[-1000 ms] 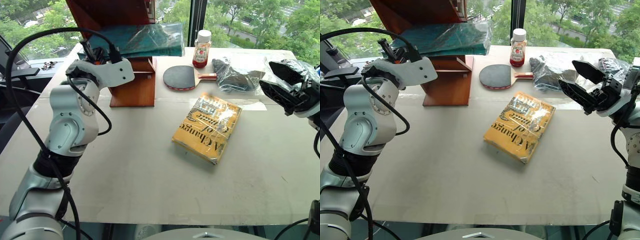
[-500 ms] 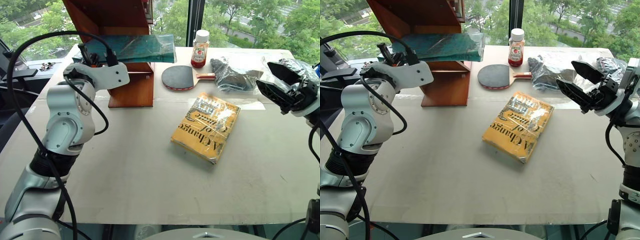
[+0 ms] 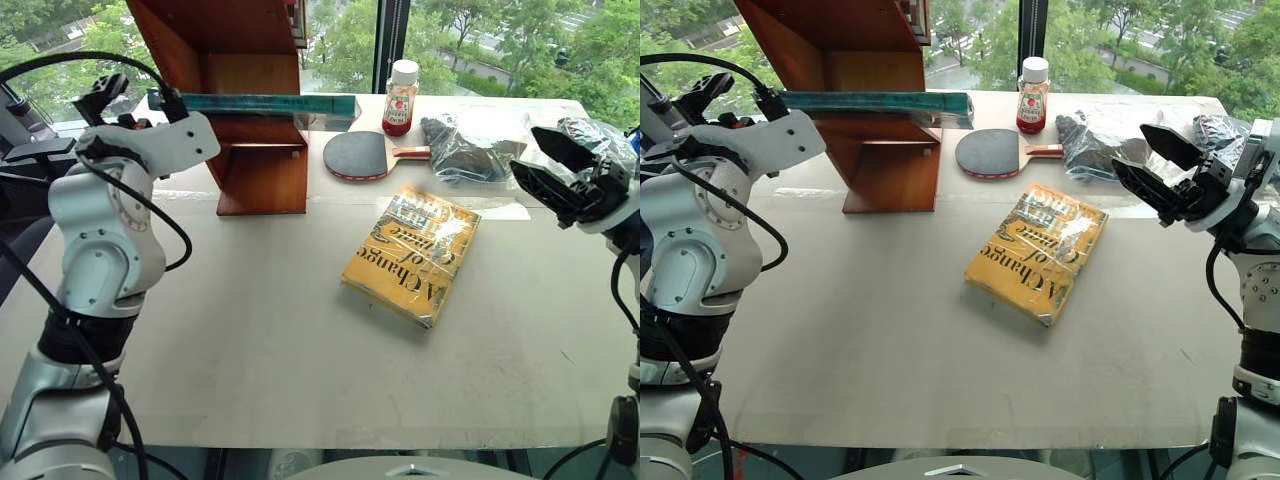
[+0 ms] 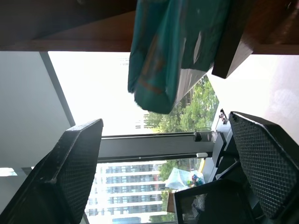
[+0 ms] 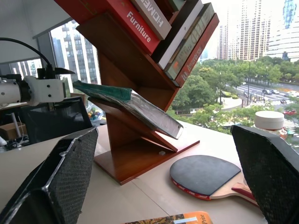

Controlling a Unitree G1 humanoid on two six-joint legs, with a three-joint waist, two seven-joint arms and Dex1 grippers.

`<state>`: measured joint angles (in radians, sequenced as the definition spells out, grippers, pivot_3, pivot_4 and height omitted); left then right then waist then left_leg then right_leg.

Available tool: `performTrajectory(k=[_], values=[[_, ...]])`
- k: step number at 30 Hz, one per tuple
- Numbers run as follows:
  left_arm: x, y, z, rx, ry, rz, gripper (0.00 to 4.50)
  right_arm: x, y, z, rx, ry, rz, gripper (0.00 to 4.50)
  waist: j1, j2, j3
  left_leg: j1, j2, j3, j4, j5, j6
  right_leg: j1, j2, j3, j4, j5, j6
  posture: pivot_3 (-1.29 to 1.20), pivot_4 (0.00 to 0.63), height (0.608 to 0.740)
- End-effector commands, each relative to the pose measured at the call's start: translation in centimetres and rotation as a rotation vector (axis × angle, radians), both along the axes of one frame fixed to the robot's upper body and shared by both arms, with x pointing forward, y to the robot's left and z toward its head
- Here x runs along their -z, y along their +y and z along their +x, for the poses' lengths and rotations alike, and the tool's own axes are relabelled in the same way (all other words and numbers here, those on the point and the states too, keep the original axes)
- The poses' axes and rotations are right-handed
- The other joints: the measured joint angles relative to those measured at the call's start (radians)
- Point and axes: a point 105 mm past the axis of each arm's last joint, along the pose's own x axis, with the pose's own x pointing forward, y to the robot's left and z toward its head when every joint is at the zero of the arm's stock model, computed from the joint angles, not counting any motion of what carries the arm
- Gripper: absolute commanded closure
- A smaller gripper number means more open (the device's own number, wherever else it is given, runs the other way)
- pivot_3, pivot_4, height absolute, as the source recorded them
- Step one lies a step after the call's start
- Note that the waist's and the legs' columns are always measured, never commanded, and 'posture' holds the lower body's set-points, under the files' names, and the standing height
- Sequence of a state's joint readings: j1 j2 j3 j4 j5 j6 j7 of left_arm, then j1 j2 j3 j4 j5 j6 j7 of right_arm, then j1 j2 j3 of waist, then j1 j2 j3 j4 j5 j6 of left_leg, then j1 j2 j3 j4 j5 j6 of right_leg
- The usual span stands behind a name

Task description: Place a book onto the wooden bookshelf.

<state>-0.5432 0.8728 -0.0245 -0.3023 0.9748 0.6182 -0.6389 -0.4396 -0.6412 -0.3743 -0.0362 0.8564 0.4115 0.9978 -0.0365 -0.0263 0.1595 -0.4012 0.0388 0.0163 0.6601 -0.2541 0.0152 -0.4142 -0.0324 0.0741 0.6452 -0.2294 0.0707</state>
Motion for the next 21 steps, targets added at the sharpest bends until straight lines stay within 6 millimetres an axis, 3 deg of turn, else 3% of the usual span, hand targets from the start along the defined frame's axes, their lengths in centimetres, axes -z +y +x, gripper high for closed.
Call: performTrajectory(k=[1, 6, 8, 11, 14, 17, 21], values=[[-0.5, -1.7, -1.0, 0.129, -0.101, -0.160, 0.04, -0.7, -0.4, -0.8, 0.002, -0.046, -0.013, 0.00, 0.005, 0.000, 0.000, 0.000, 0.000, 0.000, 0.000, 0.000, 0.000, 0.000, 0.000, 0.000, 0.000, 0.000, 0.000, 0.00, 0.150, 0.740], [5.8, -5.6, -1.3, 0.405, -0.006, -0.570, 0.04, 3.1, -1.4, -2.2, 0.021, 0.046, -0.120, 0.00, 0.023, 0.000, 0.000, -0.001, 0.000, 0.000, 0.004, 0.000, 0.000, 0.002, -0.002, -0.001, 0.000, 0.000, 0.000, 0.00, 0.150, 0.740], [9.5, -7.7, -1.9, 0.521, 0.106, -0.785, 0.04, 5.4, -1.9, -2.9, 0.058, 0.106, -0.156, 0.00, 0.026, 0.000, -0.001, -0.001, 0.000, 0.000, 0.005, 0.000, 0.000, 0.003, -0.002, -0.001, 0.000, 0.000, 0.000, 0.00, 0.150, 0.740], [13.3, -10.0, -3.8, 0.670, 0.262, -1.060, 0.04, 9.2, -3.1, -3.8, 0.130, 0.212, -0.247, 0.00, 0.025, 0.000, -0.001, 0.000, 0.000, 0.000, 0.006, 0.000, 0.000, 0.004, -0.002, -0.001, 0.001, 0.000, 0.000, 0.00, 0.150, 0.740], [16.3, -10.6, -5.5, 0.708, 0.361, -1.224, 0.04, 13.7, -4.5, -5.1, 0.211, 0.309, -0.364, 0.00, 0.023, 0.000, -0.002, 0.001, 0.000, 0.000, 0.007, 0.000, 0.000, 0.004, -0.002, -0.001, 0.001, 0.000, 0.000, 0.00, 0.150, 0.740], [18.6, -11.1, -7.1, 0.725, 0.449, -1.323, 0.04, 17.0, -4.7, -6.3, 0.268, 0.356, -0.437, 0.00, 0.018, 0.001, -0.002, 0.006, 0.001, 0.000, 0.008, 0.000, 0.000, 0.006, -0.001, -0.001, 0.002, -0.002, -0.004, 0.00, 0.150, 0.740], [20.5, -11.9, -8.4, 0.735, 0.532, -1.319, 0.04, 19.0, -4.6, -7.0, 0.326, 0.371, -0.449, 0.00, 0.010, 0.002, -0.003, 0.007, 0.001, 0.001, 0.009, 0.000, 0.000, 0.007, 0.000, 0.001, 0.002, -0.003, -0.004, 0.00, 0.150, 0.740]])
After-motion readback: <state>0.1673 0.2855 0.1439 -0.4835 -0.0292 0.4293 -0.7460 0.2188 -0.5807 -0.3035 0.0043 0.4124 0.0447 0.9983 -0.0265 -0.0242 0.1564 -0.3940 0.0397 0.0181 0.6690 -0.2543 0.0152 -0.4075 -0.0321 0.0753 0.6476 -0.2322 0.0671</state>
